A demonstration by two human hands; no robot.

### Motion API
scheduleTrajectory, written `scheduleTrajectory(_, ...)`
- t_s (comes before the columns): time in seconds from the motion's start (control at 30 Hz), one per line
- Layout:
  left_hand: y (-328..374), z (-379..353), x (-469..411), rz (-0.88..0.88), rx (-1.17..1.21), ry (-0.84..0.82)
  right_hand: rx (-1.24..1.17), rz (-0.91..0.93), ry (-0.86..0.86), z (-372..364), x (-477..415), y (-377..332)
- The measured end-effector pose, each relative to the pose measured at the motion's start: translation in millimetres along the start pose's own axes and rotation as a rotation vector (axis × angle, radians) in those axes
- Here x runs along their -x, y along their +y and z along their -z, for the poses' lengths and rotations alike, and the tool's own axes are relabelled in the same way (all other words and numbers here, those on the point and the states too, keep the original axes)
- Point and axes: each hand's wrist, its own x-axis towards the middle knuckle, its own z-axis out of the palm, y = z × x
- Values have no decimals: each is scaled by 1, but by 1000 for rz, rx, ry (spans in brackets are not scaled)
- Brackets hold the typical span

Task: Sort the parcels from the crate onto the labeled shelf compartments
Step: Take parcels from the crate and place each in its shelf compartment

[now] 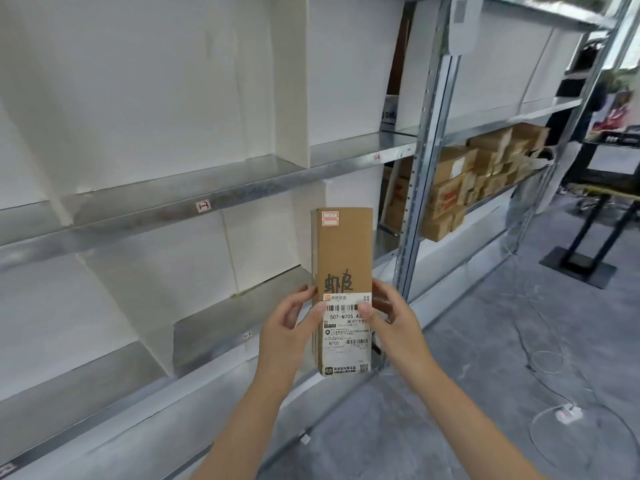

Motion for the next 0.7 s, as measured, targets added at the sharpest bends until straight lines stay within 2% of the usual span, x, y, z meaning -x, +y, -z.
scheduleTrajectory(0.43, -37, -46, -144, 45, 139, -88, 24, -82, 85, 12, -128, 34)
scheduleTrajectory(0.7, -70, -78, -197, 84, 149, -170, 120, -110, 158, 36, -172, 70)
